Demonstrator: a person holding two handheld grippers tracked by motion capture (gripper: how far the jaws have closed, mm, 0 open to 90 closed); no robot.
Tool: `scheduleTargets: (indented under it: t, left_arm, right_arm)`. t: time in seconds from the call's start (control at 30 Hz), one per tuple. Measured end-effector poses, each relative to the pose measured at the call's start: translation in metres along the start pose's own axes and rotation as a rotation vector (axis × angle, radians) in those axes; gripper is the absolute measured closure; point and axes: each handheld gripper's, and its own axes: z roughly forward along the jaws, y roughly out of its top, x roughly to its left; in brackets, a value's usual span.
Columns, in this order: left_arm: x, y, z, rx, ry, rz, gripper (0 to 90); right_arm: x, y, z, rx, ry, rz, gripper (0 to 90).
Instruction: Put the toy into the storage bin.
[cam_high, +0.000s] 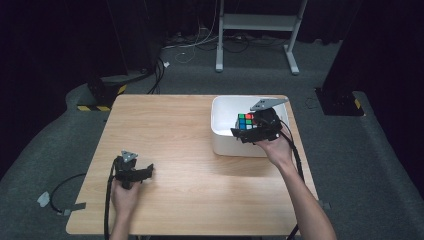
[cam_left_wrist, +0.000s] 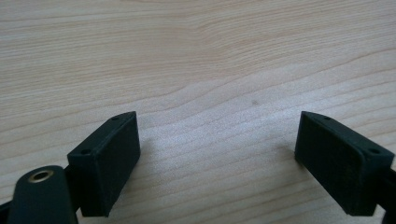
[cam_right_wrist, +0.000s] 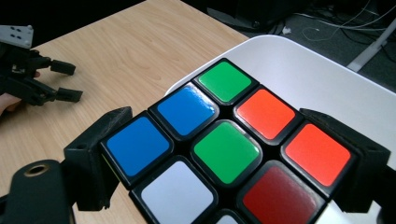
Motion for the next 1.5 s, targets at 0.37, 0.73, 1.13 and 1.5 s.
scheduleTargets:
  t: [0.37,0.73,1.13,1.5]
  left_arm:
    - [0.0,0.0,0.0,-0.001,0.0,0.0,14.3]
    - [0.0,0.0,0.0,-0.001,0.0,-0.002,14.3]
    - [0.0,0.0,0.0,0.0,0.0,0.0,14.3]
    - [0.0,0.0,0.0,0.0,0.0,0.0,14.3]
  right_arm:
    - [-0.014,0.01,0.009,0.006,-0.024,0.012,13.5]
    - [-0.034,0.014,0.014,0.004,-0.045,0.055,13.5]
    - [-0.045,0.023,0.021,0.006,-0.073,0.068,13.5]
    - [-0.061,0.036,0.034,0.049,-0.088,0.08,13.5]
